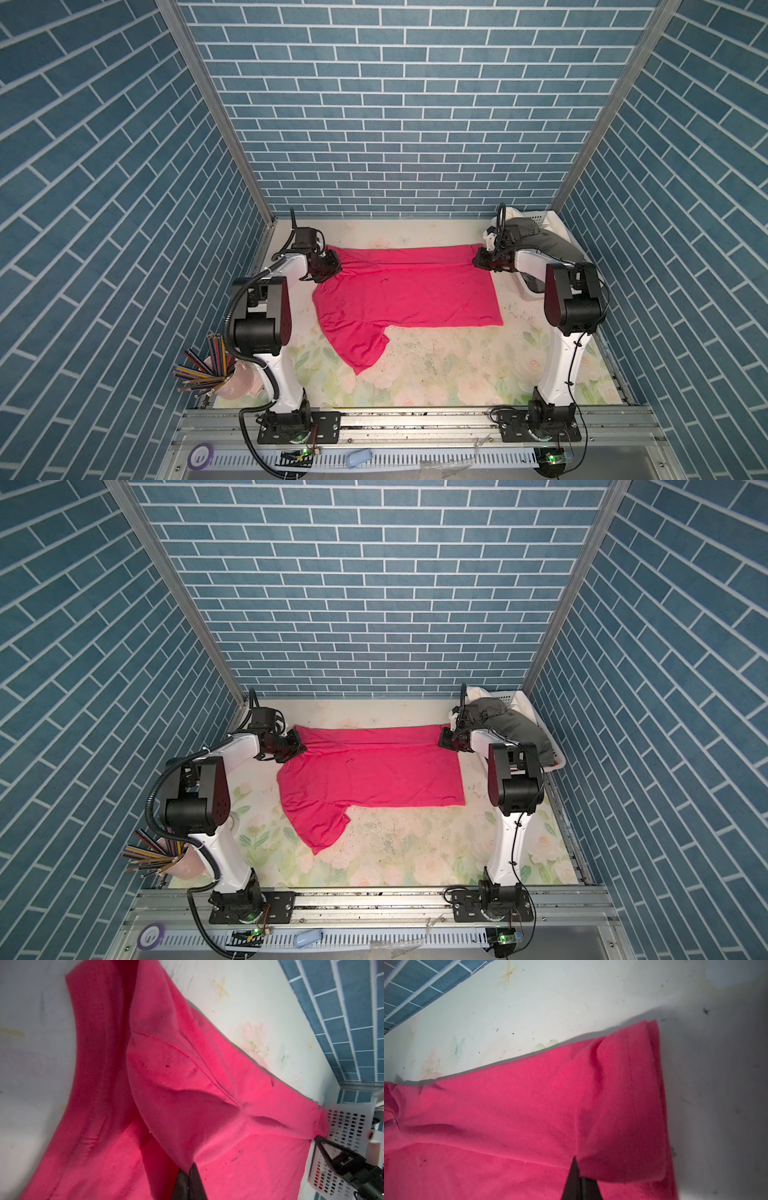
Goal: Fold and stack the t-shirts
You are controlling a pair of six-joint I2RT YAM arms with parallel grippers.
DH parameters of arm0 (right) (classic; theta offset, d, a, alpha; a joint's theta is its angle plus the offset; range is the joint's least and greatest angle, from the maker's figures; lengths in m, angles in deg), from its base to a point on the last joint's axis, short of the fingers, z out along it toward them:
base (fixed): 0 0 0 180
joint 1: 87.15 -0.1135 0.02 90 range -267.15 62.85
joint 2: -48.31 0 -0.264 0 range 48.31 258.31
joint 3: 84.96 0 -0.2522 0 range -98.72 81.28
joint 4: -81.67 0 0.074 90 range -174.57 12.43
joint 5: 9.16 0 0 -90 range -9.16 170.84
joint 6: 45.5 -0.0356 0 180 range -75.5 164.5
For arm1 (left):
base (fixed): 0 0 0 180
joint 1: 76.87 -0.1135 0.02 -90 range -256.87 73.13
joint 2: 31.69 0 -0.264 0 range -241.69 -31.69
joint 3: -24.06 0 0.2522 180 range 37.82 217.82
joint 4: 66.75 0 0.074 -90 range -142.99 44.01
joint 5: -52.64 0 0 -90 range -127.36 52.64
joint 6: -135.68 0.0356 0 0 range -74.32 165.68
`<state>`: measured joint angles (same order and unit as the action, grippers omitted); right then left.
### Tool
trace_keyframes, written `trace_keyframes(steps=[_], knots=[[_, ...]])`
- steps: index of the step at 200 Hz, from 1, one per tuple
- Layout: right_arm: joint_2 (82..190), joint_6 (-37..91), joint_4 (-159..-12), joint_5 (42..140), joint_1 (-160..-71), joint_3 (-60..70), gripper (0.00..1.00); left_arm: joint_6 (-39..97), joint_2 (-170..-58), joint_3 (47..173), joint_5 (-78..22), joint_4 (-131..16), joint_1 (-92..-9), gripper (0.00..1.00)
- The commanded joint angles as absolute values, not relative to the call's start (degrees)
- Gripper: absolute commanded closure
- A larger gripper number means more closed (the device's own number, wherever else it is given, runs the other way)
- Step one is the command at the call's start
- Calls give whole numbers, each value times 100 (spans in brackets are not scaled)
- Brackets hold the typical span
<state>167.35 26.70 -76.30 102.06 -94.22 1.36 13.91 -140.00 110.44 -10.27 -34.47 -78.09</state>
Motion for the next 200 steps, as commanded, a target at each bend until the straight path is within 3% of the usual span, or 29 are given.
trace_keyframes(steps=[1,49,62,83,107,133,141,162,180,200], knots=[[16778,2534,-7709,10163,-9418,286,94,1321,-14076,11081,-1086,-3646,-7837,100],[16684,2488,-7697,10036,-9495,481,80,1237,-14094,11087,-1110,-3741,-7833,100],[16630,2483,-7688,10012,-9498,516,76,1228,-14085,11077,-1112,-3724,-7837,88],[16447,2484,-7585,9949,-9494,507,69,1252,-13979,11095,-1154,-3603,-7837,81],[16084,2453,-7418,9875,-9506,507,57,1333,-13764,11207,-1539,-3332,-7856,53],[15733,2450,-7239,9830,-9520,484,44,1397,-13657,11468,-1722,-3076,-7898,39],[15631,2450,-7176,9803,-9524,465,43,1431,-13630,11596,-1832,-2982,-7897,27],[15365,2441,-7156,9763,-9537,447,42,1614,-13585,12051,-2354,-2602,-7898,21],[15292,2437,-7194,9799,-9535,341,29,1748,-13549,12364,-2807,-2442,-7900,15],[15602,2429,-7161,9938,-9542,8,21,1677,-13652,12546,-2352,-2708,-7797,13]])
